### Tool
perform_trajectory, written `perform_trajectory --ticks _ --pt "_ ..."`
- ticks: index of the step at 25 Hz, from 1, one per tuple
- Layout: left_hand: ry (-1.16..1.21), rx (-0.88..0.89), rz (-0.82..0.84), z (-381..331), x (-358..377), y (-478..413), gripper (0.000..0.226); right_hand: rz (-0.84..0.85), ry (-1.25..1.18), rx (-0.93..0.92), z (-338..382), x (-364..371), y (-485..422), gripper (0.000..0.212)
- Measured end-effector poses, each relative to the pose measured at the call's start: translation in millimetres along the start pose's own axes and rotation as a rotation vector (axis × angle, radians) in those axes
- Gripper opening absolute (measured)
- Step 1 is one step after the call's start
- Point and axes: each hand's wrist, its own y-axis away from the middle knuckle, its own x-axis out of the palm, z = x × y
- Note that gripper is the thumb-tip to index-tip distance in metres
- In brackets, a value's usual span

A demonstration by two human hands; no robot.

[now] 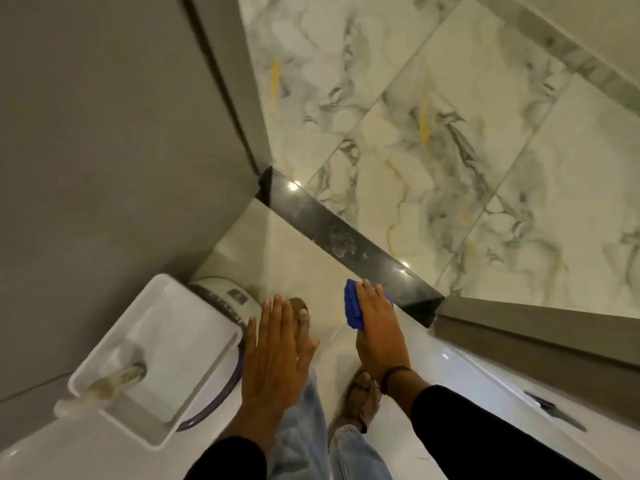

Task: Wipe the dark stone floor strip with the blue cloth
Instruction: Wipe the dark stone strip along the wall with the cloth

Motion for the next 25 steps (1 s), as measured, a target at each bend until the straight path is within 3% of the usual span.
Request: perform_trajectory --ticks 4,10,15,20,25 --pt "-0.121 0.112 0.199 1.5 37.6 -87.9 0.101 -0.127 -0.238 0.364 -67.0 9.5 -21.0 0.075" --pt "-0.314 0.247 0.290 29.6 113.0 -201.6 0.117 -0.289 -0.335 0.656 -171.5 58.3 -68.4 0.070" --pt "-0.358 0.228 0.260 59.0 183.4 -277.0 0.100 -0.371 -0.230 0.604 -262.5 101.8 -119.8 0.076" --pt "-0.324 0.247 0.085 90.8 264.7 -324.4 0.090 -0.464 -0.079 0.610 -337.2 146.3 -156.6 0.082" --pt "-0.265 0.260 -0.032 114.4 324.3 -345.9 0.083 -0.430 0.128 0.559 -375.3 186.5 -171.2 0.073"
